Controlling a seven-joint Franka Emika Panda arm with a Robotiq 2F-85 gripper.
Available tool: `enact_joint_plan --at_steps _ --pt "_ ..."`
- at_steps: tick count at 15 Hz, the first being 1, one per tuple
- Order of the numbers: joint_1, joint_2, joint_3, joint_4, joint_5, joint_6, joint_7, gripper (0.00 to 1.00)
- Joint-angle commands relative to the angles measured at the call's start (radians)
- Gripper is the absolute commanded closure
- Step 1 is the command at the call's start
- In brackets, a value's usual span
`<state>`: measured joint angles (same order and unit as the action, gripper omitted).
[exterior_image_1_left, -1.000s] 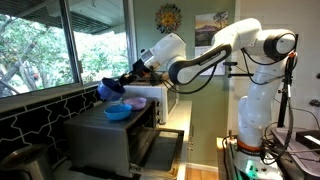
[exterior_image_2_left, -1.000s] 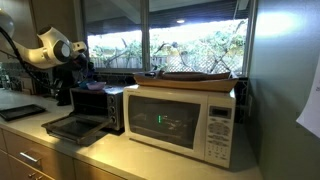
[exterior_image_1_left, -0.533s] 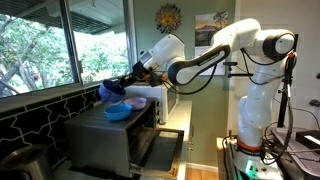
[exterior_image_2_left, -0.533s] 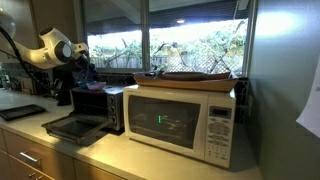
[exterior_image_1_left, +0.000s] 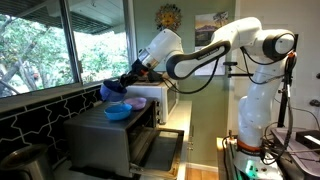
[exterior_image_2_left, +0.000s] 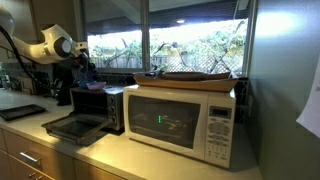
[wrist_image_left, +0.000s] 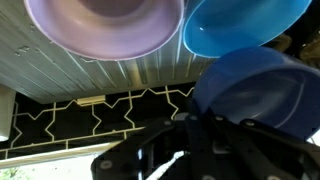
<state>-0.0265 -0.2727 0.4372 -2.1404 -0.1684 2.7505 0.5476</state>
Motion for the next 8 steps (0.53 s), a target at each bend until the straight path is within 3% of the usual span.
enact_joint_plan --at_steps 1,4,8 --pt "-0.031 0.008 0.001 0.085 0.006 -0.113 0.070 0.99" --pt "-0.113 0.015 0.017 0.152 -0.079 -0.210 0.194 0.99" --pt "-0.123 0.059 -0.068 0.245 -0.228 -0.390 0.325 0.99"
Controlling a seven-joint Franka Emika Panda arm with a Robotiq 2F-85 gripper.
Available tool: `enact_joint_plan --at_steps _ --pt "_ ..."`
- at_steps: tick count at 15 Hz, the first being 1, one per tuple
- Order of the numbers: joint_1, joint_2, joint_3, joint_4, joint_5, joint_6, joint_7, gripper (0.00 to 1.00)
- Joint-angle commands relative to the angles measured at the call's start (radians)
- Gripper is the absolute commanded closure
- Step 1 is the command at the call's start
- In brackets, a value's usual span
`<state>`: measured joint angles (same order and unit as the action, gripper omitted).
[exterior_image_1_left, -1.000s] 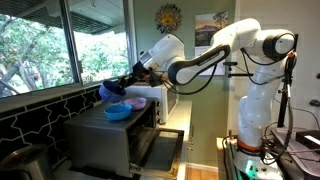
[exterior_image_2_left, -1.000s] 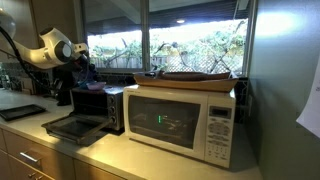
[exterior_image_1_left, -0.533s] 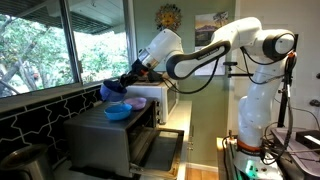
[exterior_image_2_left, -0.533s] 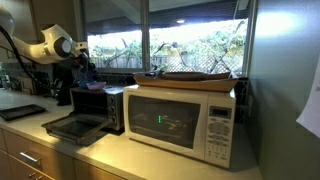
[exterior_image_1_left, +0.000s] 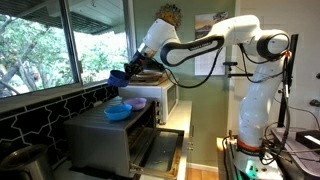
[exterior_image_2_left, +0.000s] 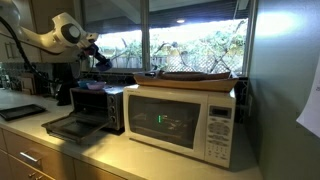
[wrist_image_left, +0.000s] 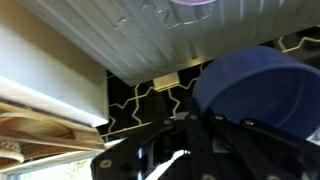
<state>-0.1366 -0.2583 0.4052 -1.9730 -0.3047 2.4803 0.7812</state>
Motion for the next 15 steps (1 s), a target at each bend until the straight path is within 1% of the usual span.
enact_joint_plan --at_steps 1,3,4,8,12,15 --pt "-0.015 0.054 -0.054 0.094 -0.125 -0.167 0.121 0.99" --pt "-0.001 0.083 -0.093 0.134 -0.153 -0.285 0.151 0.99" --pt "0.011 0.097 -0.113 0.153 -0.147 -0.347 0.157 0.99" --pt "0.061 0.151 -0.180 0.204 -0.081 -0.520 0.121 0.99" --pt "0.101 0.186 -0.228 0.230 -0.008 -0.582 0.129 0.99" --pt "0.118 0.198 -0.257 0.226 0.069 -0.594 0.145 0.99"
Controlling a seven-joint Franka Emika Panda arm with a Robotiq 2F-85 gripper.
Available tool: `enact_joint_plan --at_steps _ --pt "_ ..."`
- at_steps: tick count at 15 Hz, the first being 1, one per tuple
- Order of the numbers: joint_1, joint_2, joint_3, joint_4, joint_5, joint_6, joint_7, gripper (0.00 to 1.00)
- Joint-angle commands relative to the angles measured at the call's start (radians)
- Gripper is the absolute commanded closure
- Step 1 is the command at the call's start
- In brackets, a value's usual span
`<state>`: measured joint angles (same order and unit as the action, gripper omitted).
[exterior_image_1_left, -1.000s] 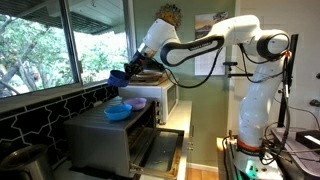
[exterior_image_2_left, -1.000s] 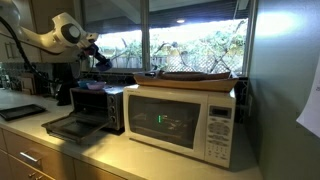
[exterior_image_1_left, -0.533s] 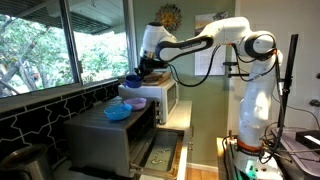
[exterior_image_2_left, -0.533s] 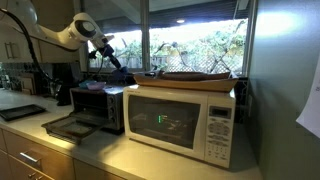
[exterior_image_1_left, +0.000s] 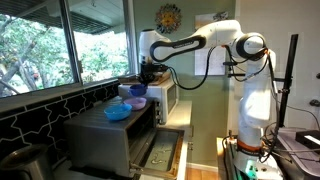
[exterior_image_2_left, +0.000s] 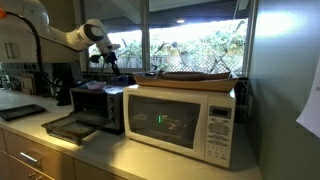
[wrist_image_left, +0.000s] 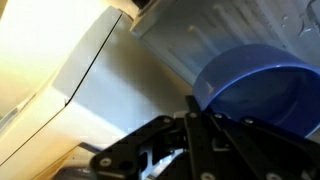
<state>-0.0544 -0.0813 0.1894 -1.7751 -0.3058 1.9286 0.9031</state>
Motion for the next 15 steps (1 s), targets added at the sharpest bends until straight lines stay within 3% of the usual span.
enact_joint_plan --at_steps 1,10,11,15 --pt "0.038 0.025 -0.052 0.027 0.106 -0.049 0.018 0.99" --pt "0.052 0.025 -0.092 -0.028 0.208 0.000 0.061 0.99" --pt "0.053 0.023 -0.094 -0.031 0.212 0.002 0.063 0.78" --pt "0.056 -0.010 -0.102 -0.033 0.230 0.024 0.056 0.47"
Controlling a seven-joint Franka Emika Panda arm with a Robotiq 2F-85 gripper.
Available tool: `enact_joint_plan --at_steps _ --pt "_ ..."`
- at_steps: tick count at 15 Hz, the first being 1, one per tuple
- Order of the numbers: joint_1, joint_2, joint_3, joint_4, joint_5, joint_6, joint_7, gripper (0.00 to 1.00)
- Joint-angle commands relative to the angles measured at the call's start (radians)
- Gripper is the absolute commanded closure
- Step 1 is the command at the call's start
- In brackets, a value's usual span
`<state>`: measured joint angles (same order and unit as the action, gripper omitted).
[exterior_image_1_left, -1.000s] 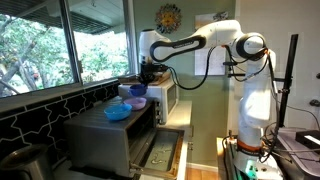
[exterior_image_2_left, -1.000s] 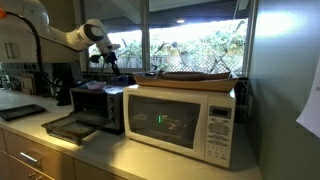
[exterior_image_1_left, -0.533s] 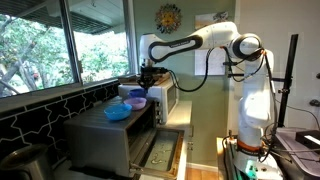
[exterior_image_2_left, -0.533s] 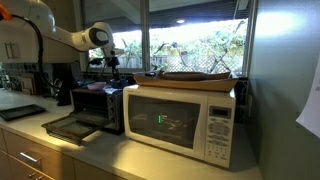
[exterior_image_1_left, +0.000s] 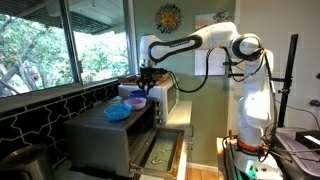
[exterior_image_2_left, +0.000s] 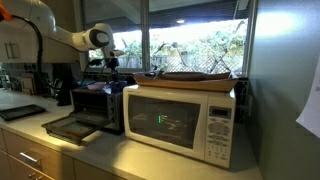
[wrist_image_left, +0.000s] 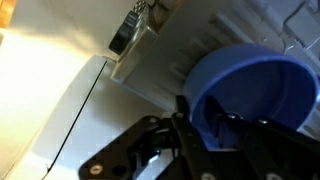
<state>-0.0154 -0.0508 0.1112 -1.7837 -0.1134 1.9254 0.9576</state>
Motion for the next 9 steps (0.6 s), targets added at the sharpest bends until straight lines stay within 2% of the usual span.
enact_joint_plan --at_steps 1,4,6,9 --pt "0.017 -0.056 -0.026 -0.026 0.050 0.036 -0.006 0.41" --pt "0.018 -0.100 -0.030 -0.037 0.086 0.043 -0.056 0.19" --pt "0.023 -0.134 -0.037 -0.055 0.146 0.040 -0.164 0.03" --pt "0.032 -0.172 -0.043 -0.090 0.225 0.021 -0.356 0.00"
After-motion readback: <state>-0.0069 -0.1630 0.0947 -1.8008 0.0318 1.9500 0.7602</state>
